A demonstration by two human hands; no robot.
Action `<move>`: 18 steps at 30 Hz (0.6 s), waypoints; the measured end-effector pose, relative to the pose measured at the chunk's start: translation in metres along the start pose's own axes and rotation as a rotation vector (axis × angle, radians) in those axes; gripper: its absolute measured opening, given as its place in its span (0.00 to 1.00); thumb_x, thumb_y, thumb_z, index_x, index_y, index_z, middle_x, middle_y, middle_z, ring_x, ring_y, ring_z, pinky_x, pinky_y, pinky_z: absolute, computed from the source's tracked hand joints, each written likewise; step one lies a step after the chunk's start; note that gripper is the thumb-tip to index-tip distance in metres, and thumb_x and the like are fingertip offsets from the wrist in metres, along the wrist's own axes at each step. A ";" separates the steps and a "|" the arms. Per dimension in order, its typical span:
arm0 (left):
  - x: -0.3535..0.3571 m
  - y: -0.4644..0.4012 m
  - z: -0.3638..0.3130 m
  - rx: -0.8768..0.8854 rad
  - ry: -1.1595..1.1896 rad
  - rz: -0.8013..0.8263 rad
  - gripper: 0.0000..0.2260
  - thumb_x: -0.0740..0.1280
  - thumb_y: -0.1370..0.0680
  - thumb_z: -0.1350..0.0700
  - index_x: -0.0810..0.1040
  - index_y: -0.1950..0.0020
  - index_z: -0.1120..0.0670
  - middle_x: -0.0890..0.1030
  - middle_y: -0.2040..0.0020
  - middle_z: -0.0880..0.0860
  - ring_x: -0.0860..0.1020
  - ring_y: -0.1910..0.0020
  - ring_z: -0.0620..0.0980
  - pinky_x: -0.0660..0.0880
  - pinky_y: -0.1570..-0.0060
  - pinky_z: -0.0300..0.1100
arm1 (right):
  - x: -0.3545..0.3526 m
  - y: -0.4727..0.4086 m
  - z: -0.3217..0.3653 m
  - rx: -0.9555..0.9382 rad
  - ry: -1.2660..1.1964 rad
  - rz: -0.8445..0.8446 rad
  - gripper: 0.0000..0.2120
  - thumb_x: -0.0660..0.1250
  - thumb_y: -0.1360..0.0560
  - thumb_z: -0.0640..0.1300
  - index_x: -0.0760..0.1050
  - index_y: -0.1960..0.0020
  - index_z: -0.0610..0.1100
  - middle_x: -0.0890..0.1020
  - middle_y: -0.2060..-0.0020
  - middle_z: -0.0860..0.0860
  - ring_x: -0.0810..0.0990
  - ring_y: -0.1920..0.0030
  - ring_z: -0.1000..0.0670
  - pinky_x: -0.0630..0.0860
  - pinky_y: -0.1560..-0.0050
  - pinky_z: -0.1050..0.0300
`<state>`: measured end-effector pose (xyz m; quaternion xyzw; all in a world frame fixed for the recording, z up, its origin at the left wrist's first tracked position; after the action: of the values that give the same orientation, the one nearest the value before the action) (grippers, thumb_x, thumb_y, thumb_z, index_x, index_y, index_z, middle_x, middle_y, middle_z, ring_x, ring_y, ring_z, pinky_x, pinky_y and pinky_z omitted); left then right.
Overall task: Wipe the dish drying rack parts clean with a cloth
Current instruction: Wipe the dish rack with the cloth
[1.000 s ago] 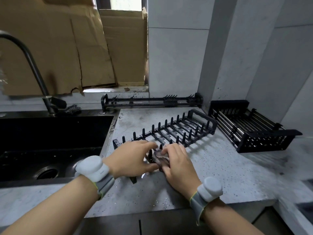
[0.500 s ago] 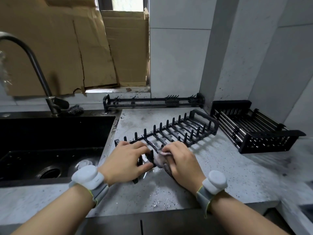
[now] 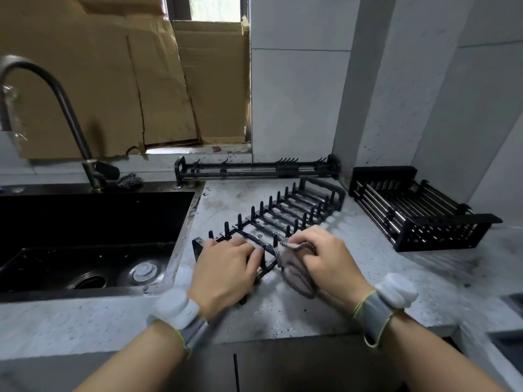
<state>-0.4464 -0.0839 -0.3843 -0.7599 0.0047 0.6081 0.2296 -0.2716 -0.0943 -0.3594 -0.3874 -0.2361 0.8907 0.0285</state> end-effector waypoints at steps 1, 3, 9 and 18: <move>-0.001 0.003 -0.007 -0.048 -0.009 -0.020 0.29 0.38 0.19 0.39 0.77 0.56 0.47 0.79 0.52 0.43 0.77 0.53 0.45 0.64 0.45 0.49 | -0.006 -0.001 -0.002 0.022 -0.032 -0.037 0.14 0.66 0.26 0.32 0.83 0.49 0.47 0.81 0.52 0.57 0.77 0.50 0.62 0.68 0.49 0.76; -0.001 0.008 -0.022 -0.126 -0.024 -0.044 0.30 0.37 0.20 0.39 0.77 0.52 0.46 0.79 0.52 0.43 0.76 0.54 0.46 0.62 0.46 0.49 | -0.014 0.000 -0.008 0.065 -0.109 -0.094 0.14 0.67 0.27 0.32 0.83 0.50 0.48 0.82 0.53 0.58 0.78 0.50 0.62 0.70 0.49 0.73; 0.002 0.002 -0.029 -0.085 0.147 -0.032 0.28 0.39 0.23 0.38 0.74 0.41 0.46 0.79 0.44 0.46 0.76 0.42 0.50 0.64 0.43 0.51 | 0.014 0.011 -0.012 0.067 -0.248 -0.027 0.08 0.66 0.25 0.42 0.81 0.47 0.46 0.81 0.51 0.56 0.78 0.47 0.60 0.70 0.46 0.70; -0.007 0.012 0.004 0.284 -0.060 0.000 0.26 0.45 0.17 0.34 0.78 0.39 0.45 0.80 0.46 0.40 0.75 0.42 0.45 0.65 0.36 0.50 | 0.046 -0.004 -0.016 0.130 -0.208 0.018 0.09 0.63 0.22 0.34 0.77 0.48 0.46 0.80 0.50 0.53 0.76 0.49 0.59 0.67 0.50 0.76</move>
<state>-0.4554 -0.0947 -0.3830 -0.7014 0.0839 0.6237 0.3347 -0.2936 -0.0733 -0.3980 -0.2922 -0.1759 0.9398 0.0207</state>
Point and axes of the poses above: each hand's wrist, its own y-axis away from the middle knuckle, its own x-axis out of the palm, z = x × y, the point moved 9 cm from there along -y, towards the middle knuckle
